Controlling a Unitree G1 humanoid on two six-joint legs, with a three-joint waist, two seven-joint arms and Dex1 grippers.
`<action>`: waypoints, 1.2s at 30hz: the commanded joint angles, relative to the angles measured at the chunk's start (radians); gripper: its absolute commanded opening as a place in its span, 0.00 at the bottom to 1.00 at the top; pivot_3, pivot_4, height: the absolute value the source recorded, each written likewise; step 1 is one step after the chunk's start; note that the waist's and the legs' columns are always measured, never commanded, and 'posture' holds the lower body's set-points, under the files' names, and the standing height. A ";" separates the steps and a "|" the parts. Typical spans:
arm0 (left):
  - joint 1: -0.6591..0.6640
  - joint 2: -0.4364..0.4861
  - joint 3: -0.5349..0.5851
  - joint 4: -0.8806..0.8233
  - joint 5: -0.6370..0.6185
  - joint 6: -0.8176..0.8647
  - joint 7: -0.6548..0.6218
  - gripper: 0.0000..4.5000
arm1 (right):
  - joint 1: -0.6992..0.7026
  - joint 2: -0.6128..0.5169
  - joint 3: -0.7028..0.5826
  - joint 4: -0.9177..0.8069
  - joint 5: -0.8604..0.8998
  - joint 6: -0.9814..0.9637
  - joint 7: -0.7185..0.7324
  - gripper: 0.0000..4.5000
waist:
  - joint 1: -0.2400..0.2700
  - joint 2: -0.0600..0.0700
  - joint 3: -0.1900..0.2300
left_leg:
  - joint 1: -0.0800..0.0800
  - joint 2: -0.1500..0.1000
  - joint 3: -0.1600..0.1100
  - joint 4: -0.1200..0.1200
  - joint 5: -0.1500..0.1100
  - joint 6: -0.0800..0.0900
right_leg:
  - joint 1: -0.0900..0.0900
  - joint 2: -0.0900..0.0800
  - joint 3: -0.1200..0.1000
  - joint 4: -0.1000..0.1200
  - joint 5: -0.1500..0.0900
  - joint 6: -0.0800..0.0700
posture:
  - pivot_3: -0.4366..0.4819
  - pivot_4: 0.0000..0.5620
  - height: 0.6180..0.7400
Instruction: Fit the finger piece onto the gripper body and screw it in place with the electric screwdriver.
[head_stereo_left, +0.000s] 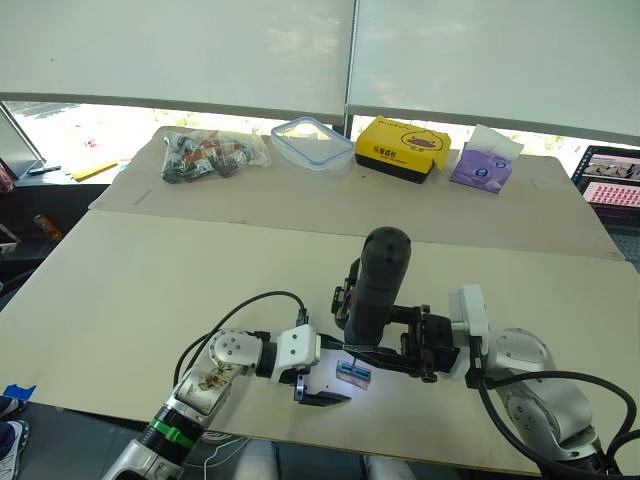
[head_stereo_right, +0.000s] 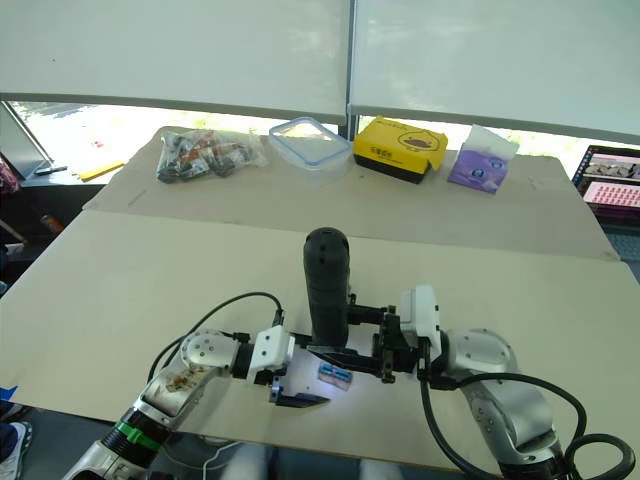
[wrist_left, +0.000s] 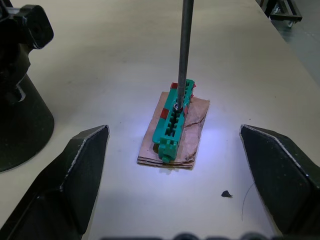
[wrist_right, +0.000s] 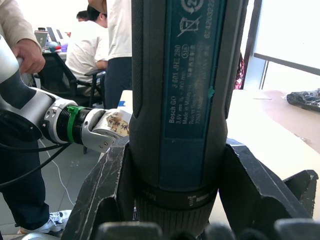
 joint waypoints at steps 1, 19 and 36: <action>0.022 -0.003 -0.048 -0.020 0.010 0.026 -0.002 0.99 | -0.008 -0.006 -0.020 -0.030 0.019 -0.028 0.004 0.43 | 0.000 0.000 0.000 | 0.000 0.000 0.000 0.000 0.000 0.000 | 0.000 0.000 0.000 0.000 0.000 0.000 | 0.48 0.27 1.00; 0.028 0.018 -0.040 -0.078 0.005 0.077 0.033 0.99 | -0.015 -0.006 -0.016 -0.020 0.018 -0.032 0.008 0.43 | -0.001 0.000 0.000 | 0.000 0.000 0.000 0.000 0.000 0.000 | 0.000 0.000 0.000 0.000 0.000 0.000 | 0.48 0.27 1.00; 0.023 0.010 -0.018 0.005 0.012 0.019 0.071 0.99 | -0.028 0.003 -0.013 -0.011 0.019 -0.029 -0.001 0.43 | -0.001 0.000 0.000 | 0.000 0.000 0.000 0.000 0.000 0.000 | 0.000 0.000 0.000 0.000 0.000 0.000 | 0.48 0.27 1.00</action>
